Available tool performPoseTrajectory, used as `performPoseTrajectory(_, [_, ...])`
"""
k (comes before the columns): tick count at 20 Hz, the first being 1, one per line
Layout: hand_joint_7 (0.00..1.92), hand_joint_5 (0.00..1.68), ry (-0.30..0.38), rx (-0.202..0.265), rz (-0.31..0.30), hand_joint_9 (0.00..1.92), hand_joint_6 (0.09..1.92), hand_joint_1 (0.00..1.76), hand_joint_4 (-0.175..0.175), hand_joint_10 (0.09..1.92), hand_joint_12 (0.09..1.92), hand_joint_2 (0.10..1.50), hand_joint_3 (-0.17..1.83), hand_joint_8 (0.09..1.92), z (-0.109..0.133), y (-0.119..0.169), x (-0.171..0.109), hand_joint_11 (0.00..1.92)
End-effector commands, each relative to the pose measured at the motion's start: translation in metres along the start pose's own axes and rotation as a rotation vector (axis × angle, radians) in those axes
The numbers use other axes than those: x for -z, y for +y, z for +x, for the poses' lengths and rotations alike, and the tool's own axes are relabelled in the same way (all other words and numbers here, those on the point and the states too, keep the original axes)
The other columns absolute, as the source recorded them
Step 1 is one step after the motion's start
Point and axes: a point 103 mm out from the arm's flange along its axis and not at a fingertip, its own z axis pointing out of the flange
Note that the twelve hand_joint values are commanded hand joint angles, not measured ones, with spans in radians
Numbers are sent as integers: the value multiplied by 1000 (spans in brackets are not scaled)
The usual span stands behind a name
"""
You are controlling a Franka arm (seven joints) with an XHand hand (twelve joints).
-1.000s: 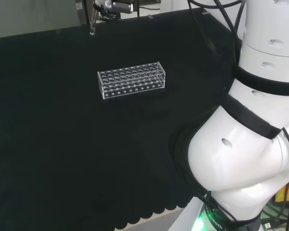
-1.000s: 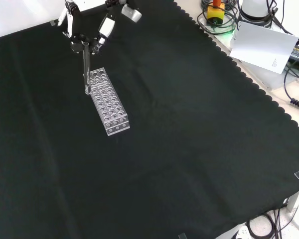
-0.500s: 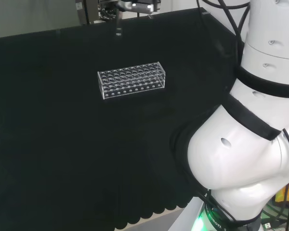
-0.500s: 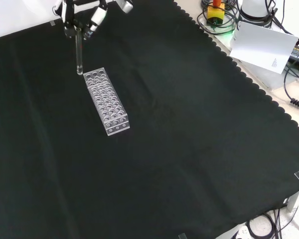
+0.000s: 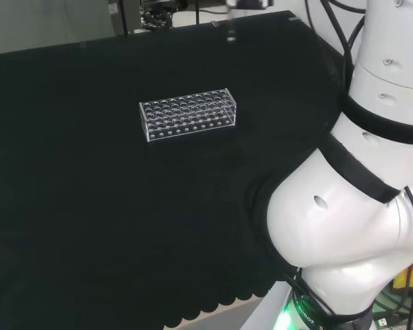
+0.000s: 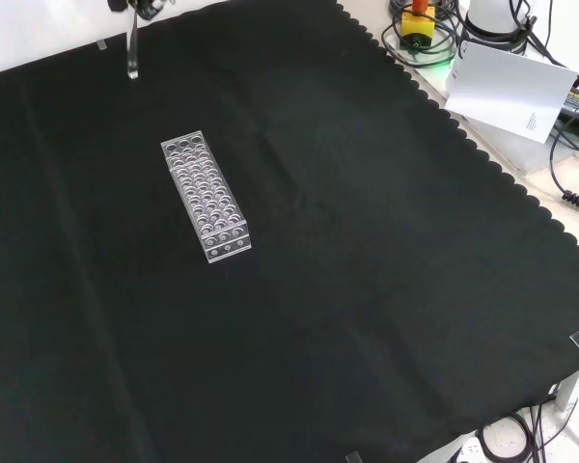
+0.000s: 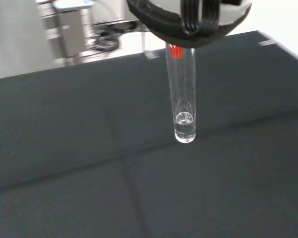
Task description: Shake the test tube.
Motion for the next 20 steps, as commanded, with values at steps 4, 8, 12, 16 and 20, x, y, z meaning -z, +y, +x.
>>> performPoseTrajectory(4, [1310, 1270, -42, -75, -14, 1262, 286, 1417, -175, 377, 1253, 984, 0, 844, -37, 6, 11, 695])
performPoseTrajectory(8, [1310, 1270, -19, -42, 9, 1262, 286, 1416, -175, 377, 1253, 984, 0, 844, -17, 0, -1, 695])
performPoseTrajectory(12, [1310, 1270, 18, 16, 37, 1262, 286, 1417, -175, 378, 1253, 984, 0, 845, 18, -5, -15, 694])
performPoseTrajectory(16, [1310, 1270, 48, 100, 54, 1262, 286, 1416, -175, 378, 1253, 984, 0, 845, 55, -13, -22, 694])
performPoseTrajectory(20, [1309, 1270, 69, 165, 69, 1262, 286, 1416, -175, 378, 1252, 984, 0, 846, 84, -18, -25, 693])
